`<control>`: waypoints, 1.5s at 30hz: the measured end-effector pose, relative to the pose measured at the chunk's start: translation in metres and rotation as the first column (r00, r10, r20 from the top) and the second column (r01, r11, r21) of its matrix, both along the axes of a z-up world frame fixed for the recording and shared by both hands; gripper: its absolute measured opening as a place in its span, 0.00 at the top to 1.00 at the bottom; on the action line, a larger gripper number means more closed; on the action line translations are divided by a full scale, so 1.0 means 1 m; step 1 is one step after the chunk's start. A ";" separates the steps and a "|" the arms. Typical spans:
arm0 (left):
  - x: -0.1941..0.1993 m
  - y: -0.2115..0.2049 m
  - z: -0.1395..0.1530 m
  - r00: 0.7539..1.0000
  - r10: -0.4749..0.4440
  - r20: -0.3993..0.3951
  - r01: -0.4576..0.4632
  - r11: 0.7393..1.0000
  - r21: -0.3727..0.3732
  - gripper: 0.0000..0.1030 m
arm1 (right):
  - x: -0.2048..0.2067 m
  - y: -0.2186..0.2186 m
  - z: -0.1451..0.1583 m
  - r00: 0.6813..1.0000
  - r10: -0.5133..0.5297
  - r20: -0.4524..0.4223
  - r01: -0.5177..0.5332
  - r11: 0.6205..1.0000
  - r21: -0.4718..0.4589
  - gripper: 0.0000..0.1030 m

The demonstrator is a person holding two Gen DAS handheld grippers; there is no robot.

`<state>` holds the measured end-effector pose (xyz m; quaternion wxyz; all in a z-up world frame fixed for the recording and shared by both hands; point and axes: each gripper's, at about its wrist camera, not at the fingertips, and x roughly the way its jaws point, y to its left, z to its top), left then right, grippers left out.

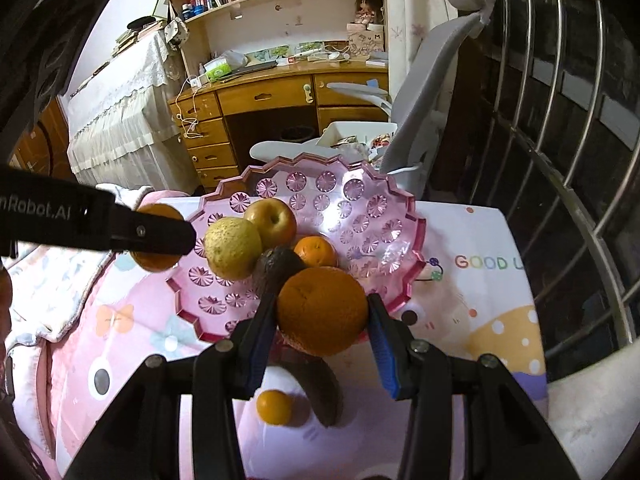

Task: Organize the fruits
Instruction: 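Carry the orange in the left tool toward the bowl while the right tool carries a mandarin, then open both tools over the pink bowl and lift them away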

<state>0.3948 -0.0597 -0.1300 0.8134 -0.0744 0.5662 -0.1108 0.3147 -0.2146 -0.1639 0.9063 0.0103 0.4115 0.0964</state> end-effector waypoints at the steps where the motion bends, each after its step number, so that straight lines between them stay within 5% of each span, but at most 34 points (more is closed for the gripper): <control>1: 0.000 0.000 -0.003 1.000 0.001 -0.005 -0.001 1.000 -0.002 0.62 | 0.003 -0.001 -0.003 1.000 0.002 -0.005 -0.002 1.000 0.006 0.56; 10: 0.011 -0.003 -0.029 0.998 0.012 -0.059 -0.012 1.000 -0.006 0.61 | 0.026 -0.004 -0.026 0.995 0.004 -0.095 0.000 0.999 0.040 0.56; 12: 0.012 -0.003 -0.030 0.998 0.016 -0.059 -0.017 1.000 -0.009 0.55 | 0.029 -0.005 -0.028 0.995 0.005 -0.103 0.000 0.999 0.051 0.56; 14: 0.012 0.000 -0.027 0.999 0.027 -0.047 -0.028 0.999 -0.033 0.33 | 0.032 -0.005 -0.029 0.993 0.004 -0.114 0.002 0.999 0.052 0.55; 15: 0.011 0.003 -0.024 0.999 0.036 -0.036 -0.038 0.998 -0.046 0.31 | 0.033 -0.006 -0.028 0.994 0.000 -0.111 0.006 0.999 0.054 0.53; 20: 0.002 0.016 -0.012 0.998 0.064 -0.007 -0.064 0.997 -0.044 0.29 | 0.032 -0.012 -0.021 0.995 -0.016 -0.101 0.028 0.993 0.113 0.31; 31: -0.052 0.049 0.014 0.993 0.118 0.013 -0.118 0.992 -0.038 0.28 | 0.008 -0.021 -0.004 0.988 -0.019 -0.151 0.050 0.978 0.202 0.29; 45: -0.152 0.102 0.025 0.998 0.070 0.002 -0.070 0.998 -0.004 0.25 | -0.088 -0.010 0.025 0.969 -0.186 -0.163 0.200 0.977 0.074 0.28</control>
